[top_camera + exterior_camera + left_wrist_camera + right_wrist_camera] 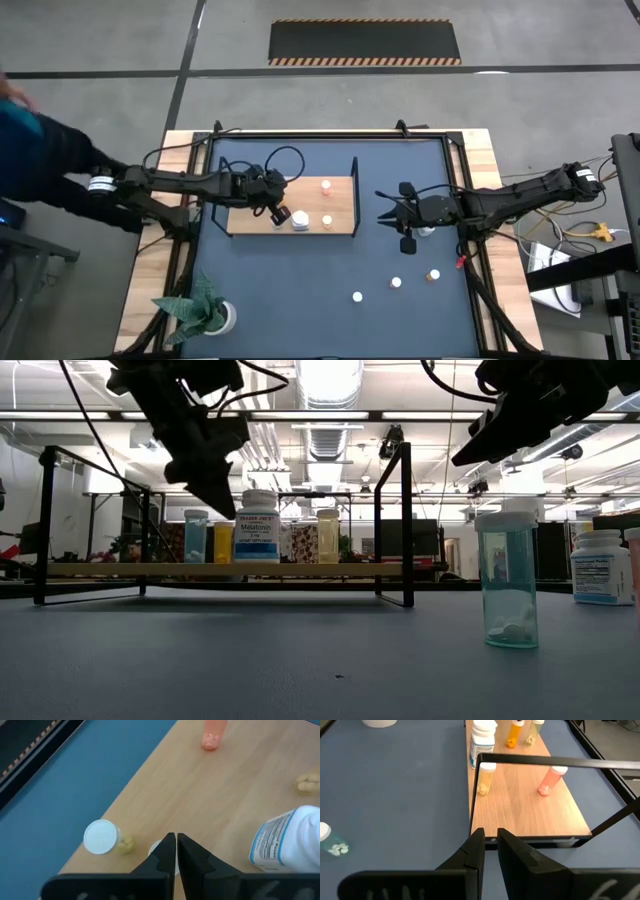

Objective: Pick and place medicine bottles onto shelf by color
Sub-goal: Put the top orange pill bottle on the shelf, then adjust the white pill bottle on the shelf

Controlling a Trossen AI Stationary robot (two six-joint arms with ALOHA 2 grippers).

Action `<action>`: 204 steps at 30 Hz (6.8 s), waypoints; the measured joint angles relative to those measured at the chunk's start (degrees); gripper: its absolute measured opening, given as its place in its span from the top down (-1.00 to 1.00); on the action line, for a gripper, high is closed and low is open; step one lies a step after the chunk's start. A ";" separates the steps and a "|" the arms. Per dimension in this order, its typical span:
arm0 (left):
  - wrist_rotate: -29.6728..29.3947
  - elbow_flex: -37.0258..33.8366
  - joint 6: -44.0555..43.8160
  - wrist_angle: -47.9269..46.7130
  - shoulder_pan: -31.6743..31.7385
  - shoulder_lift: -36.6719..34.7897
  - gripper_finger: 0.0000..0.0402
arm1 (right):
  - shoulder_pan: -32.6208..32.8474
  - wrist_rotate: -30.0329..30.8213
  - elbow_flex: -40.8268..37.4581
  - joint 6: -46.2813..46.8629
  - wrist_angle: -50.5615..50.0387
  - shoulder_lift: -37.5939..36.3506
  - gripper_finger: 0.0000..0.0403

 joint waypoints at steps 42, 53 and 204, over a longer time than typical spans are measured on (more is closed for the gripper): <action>-3.36 0.27 -1.49 -1.37 0.09 -1.56 1.00 | 0.00 0.08 -0.46 0.98 0.02 0.00 0.79; -2.60 -1.10 -2.89 -1.41 0.07 -0.38 1.00 | 0.00 0.09 -0.46 0.97 0.05 0.00 0.79; 1.83 -1.08 9.02 14.49 -21.90 4.28 1.00 | 1.64 -0.02 -0.59 8.11 2.08 0.00 0.79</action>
